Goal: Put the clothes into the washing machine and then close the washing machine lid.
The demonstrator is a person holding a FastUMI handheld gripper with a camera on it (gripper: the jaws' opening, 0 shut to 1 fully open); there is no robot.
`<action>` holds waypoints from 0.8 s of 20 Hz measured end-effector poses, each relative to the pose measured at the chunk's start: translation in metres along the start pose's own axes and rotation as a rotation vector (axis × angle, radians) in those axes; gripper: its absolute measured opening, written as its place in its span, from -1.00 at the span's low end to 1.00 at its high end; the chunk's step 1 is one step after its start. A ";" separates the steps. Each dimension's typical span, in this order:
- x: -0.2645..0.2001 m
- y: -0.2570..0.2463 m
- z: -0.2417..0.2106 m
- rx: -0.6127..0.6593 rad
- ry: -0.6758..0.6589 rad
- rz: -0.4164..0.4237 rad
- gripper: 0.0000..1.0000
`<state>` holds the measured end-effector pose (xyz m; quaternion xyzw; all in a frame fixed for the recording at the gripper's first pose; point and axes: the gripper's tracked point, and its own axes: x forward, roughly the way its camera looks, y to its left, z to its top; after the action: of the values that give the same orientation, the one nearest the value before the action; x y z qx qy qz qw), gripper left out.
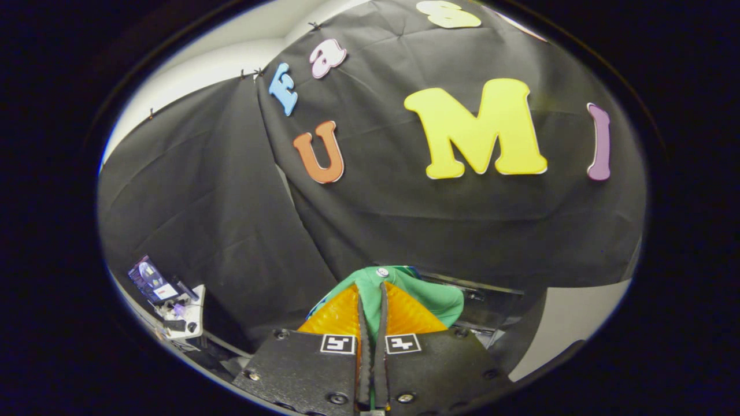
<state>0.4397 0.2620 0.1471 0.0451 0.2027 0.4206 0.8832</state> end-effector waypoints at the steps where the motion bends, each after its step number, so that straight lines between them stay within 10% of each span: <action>1: 0.008 0.003 -0.004 0.000 0.008 0.004 -0.88; 16: 0.131 -0.043 -0.122 0.205 0.186 -0.167 -0.88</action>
<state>0.4962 0.3230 -0.0175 0.0789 0.3284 0.3252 0.8833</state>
